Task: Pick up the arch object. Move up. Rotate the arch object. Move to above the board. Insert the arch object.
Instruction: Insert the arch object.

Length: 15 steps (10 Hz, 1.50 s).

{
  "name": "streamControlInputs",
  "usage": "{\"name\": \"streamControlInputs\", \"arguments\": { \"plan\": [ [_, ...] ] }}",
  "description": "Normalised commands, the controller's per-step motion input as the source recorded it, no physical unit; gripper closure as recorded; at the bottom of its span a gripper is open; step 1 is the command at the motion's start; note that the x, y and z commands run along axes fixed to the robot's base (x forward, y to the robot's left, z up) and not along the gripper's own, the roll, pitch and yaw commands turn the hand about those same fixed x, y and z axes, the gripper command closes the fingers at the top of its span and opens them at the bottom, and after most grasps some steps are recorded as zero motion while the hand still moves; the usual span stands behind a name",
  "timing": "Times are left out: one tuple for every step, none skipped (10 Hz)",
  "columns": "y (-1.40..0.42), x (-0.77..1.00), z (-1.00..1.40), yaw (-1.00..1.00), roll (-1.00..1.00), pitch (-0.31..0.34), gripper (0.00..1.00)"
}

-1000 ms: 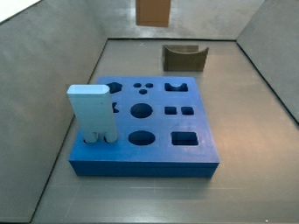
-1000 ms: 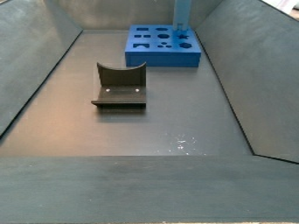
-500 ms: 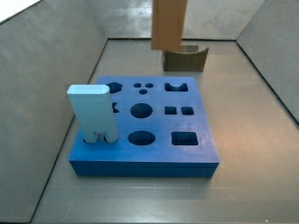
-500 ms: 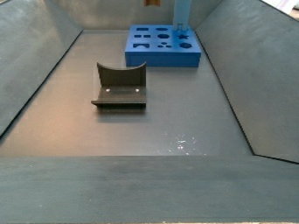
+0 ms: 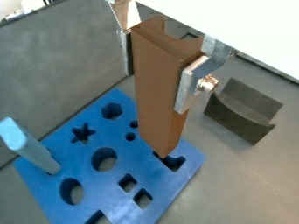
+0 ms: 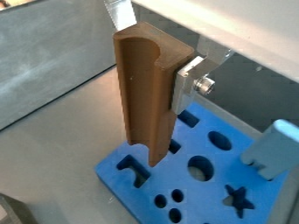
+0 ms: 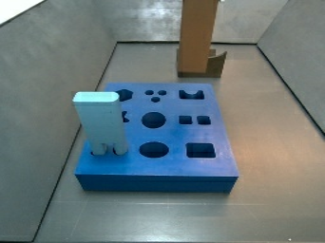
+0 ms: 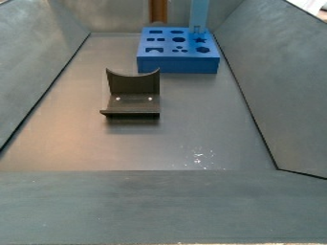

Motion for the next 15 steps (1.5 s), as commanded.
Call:
{"name": "streamControlInputs", "arguments": {
  "plan": [
    [0.15, 0.18, -0.46, 0.14, 0.12, 0.0, 1.0],
    [0.08, 0.23, -0.5, 0.11, 0.07, -0.006, 1.0],
    [0.07, 0.4, -0.46, 0.1, 0.02, 0.0, 1.0],
    [0.07, 0.36, -0.45, 0.13, 0.03, 0.0, 1.0],
    [0.08, 0.22, -0.47, 0.14, 0.05, -0.011, 1.0],
    [0.0, 0.0, -0.11, 0.0, 0.0, 0.0, 1.0],
    [0.0, -0.13, -0.36, 0.0, 0.1, -0.034, 1.0],
    [0.0, -0.21, -0.44, 0.0, 0.12, -0.044, 1.0],
    [0.0, -0.29, -0.47, 0.0, 0.13, -0.05, 1.0],
    [0.0, -0.35, -0.5, 0.01, 0.12, -0.087, 1.0],
    [0.04, -0.35, -0.42, 0.12, 0.08, -0.131, 1.0],
    [0.06, -0.27, -0.46, 0.16, 0.03, -0.159, 1.0],
    [0.0, -0.11, -0.6, 0.13, 0.08, -0.137, 1.0],
    [-0.09, -0.1, -0.77, 0.08, 0.17, -0.17, 1.0],
    [0.0, 0.0, 0.0, 0.0, 0.01, 0.0, 1.0]
  ]
}}
